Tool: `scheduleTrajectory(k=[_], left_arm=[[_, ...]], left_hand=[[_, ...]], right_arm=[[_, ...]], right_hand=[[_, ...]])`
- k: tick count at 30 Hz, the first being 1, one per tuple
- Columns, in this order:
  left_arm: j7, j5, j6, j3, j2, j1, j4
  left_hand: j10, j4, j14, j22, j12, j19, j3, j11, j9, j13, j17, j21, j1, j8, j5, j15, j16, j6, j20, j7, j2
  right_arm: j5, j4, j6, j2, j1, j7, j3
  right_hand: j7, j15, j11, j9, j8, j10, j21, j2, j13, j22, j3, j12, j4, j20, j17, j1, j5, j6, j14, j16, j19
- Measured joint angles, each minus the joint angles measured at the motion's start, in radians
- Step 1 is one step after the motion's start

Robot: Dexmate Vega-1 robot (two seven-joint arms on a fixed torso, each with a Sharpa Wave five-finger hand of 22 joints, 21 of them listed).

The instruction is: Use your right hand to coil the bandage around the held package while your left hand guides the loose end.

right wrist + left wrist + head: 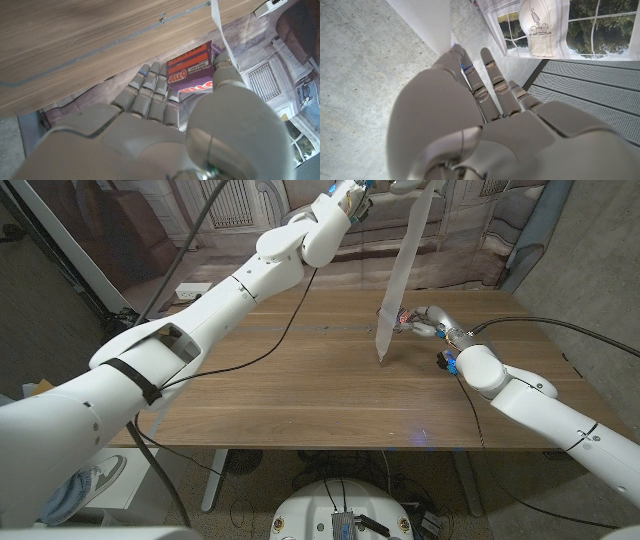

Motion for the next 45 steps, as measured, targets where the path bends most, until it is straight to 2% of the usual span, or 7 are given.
scheduleTrajectory(k=[11, 28, 45], left_arm=[[0.010, 0.019, 0.020, 0.012, -0.022, -0.012, 0.016], [0.015, 0.025, 0.063, 0.033, -0.052, -0.044, 0.088], [0.028, 0.003, 0.100, 0.066, -0.095, -0.087, 0.228]], left_hand=[[0.001, 0.000, 0.000, 0.000, -0.004, 0.000, 0.000, -0.001, 0.000, 0.003, 0.002, 0.000, -0.004, 0.000, 0.000, 0.000, 0.000, 0.000, 0.000, 0.000, -0.004], [0.001, -0.001, 0.000, 0.000, -0.011, 0.000, 0.007, -0.001, 0.000, 0.022, 0.002, 0.000, -0.004, 0.000, 0.000, 0.000, 0.000, 0.000, 0.000, 0.000, -0.004], [0.001, -0.003, 0.000, 0.000, -0.019, 0.000, 0.014, -0.001, 0.000, 0.038, 0.002, 0.000, -0.004, 0.000, -0.001, 0.000, 0.000, 0.000, 0.000, 0.000, -0.004]], right_arm=[[-0.006, -0.004, 0.012, 0.002, -0.001, 0.007, -0.004], [0.007, -0.040, 0.018, -0.012, -0.062, -0.012, 0.034], [0.005, -0.103, 0.067, -0.036, -0.116, -0.028, 0.079]], right_hand=[[0.005, 0.001, 0.005, -0.002, -0.003, 0.005, 0.000, 0.000, 0.000, 0.000, 0.000, -0.001, 0.000, -0.004, 0.000, 0.000, 0.002, 0.006, 0.007, 0.000, 0.004], [0.009, 0.001, 0.010, -0.001, -0.005, 0.011, 0.000, -0.001, 0.000, 0.000, 0.004, 0.000, -0.004, -0.003, 0.000, 0.001, 0.002, 0.009, 0.017, 0.000, 0.004], [0.020, -0.001, 0.012, -0.002, 0.000, 0.020, 0.000, -0.002, 0.000, 0.000, 0.004, 0.000, -0.004, -0.003, 0.000, 0.002, 0.006, 0.020, 0.030, 0.000, 0.003]])
